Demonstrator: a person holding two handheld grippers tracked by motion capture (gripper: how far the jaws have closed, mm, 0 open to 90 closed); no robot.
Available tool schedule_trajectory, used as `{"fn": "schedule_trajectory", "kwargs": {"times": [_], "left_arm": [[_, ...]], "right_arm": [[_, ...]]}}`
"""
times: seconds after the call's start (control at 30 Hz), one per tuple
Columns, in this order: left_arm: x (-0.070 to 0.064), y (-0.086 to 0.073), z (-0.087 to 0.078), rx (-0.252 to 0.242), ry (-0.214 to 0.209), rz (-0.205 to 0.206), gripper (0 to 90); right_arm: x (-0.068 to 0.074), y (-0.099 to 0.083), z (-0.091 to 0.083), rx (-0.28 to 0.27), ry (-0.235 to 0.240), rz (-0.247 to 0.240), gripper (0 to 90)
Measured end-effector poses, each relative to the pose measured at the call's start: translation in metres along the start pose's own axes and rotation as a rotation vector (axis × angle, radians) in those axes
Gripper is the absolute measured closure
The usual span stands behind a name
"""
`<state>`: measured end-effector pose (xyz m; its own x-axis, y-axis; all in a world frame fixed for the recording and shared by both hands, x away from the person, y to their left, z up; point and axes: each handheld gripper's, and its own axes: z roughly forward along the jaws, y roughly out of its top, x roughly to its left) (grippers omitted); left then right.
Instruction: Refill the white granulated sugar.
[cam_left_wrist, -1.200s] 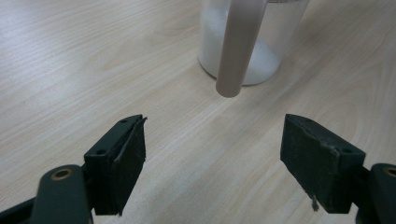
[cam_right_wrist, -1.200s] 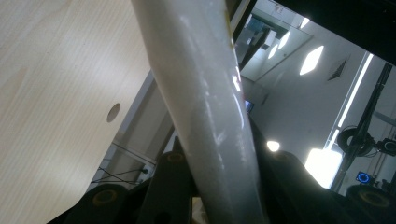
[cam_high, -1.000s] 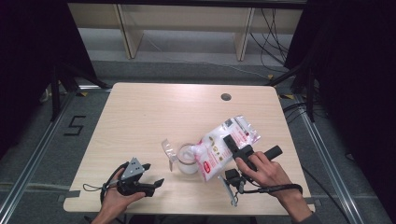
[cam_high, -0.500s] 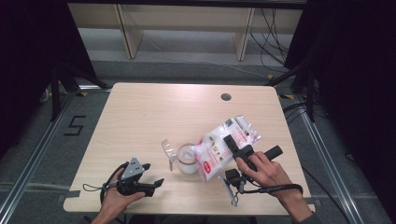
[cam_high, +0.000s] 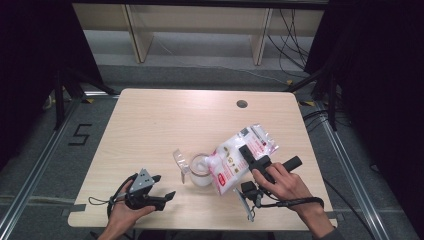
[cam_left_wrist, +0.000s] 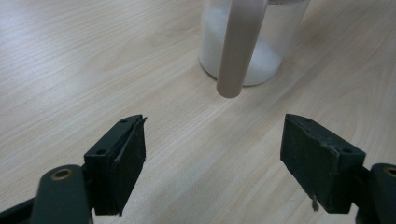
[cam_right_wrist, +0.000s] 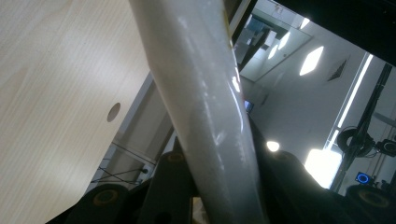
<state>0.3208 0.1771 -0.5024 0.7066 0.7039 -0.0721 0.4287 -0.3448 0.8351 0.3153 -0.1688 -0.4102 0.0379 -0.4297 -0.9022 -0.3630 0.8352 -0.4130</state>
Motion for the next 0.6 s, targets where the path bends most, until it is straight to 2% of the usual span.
{"fn": "schedule_trajectory", "kwargs": {"times": [0.6], "left_arm": [[-0.0006,0.0001,0.0,0.003,0.005,-0.002,22.0]], "right_arm": [[0.0005,0.0003,-0.0005,0.0,0.005,0.008,79.1]]}}
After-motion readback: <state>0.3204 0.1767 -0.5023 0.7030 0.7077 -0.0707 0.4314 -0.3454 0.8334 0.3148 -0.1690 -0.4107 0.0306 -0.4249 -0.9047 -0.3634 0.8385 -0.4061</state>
